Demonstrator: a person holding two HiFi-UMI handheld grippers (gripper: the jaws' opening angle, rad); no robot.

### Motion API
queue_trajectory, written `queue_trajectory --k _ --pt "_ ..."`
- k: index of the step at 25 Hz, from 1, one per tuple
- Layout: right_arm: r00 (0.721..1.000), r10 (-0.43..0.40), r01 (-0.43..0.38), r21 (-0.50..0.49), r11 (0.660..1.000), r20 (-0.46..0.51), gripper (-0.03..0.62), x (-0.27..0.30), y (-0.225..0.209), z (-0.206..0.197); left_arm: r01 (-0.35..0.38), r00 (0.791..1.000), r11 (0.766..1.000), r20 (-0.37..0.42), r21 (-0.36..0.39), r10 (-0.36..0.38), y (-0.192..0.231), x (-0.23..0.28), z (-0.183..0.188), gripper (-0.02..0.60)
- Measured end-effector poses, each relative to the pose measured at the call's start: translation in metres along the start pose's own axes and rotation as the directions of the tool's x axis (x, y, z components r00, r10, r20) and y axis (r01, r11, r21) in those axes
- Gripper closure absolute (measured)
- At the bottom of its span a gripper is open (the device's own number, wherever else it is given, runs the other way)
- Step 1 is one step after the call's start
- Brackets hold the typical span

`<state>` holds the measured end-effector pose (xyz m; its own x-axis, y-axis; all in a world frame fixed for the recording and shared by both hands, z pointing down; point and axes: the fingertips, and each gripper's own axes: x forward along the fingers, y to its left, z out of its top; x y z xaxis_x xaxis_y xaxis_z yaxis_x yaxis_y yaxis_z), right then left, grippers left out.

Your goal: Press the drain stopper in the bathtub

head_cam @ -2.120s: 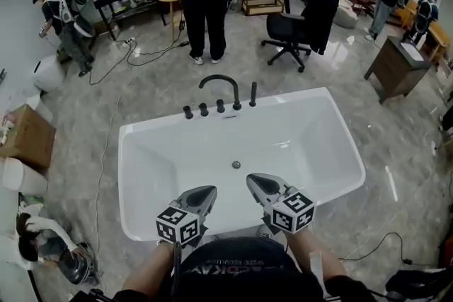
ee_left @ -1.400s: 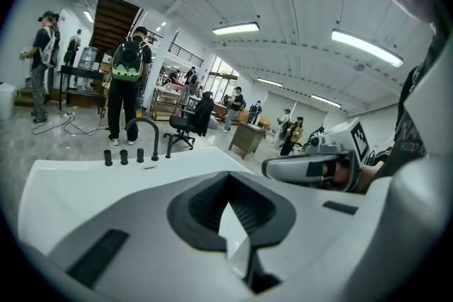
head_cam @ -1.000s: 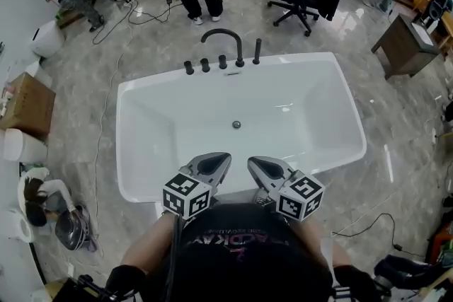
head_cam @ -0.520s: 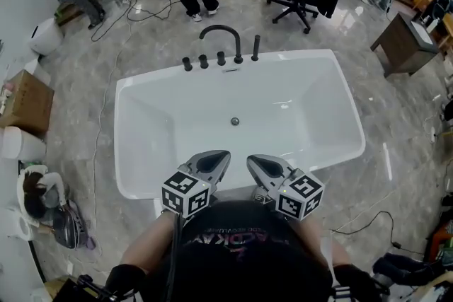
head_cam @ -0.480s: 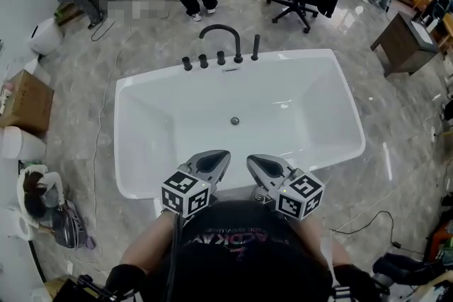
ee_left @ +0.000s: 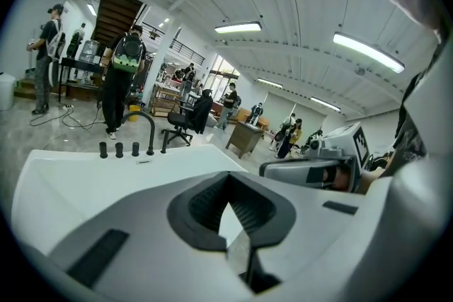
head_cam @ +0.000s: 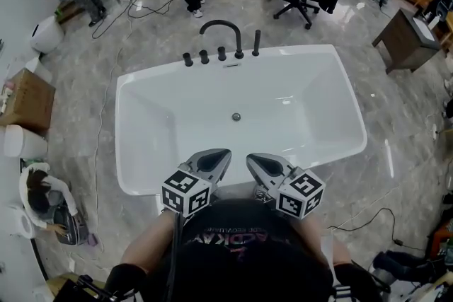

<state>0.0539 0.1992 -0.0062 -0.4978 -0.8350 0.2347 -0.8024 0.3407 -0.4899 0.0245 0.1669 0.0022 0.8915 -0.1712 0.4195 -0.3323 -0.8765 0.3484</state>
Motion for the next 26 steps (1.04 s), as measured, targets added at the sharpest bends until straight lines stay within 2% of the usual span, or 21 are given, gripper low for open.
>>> queue_trajectory --k 26 --pt "1.0 0.018 -0.018 -0.016 1.0 -0.014 0.583 0.0021 0.0069 -0.0019 -0.008 1.0 1.0 0.007 0.001 0.008 -0.0006 -0.0062 -0.0003 0.575"
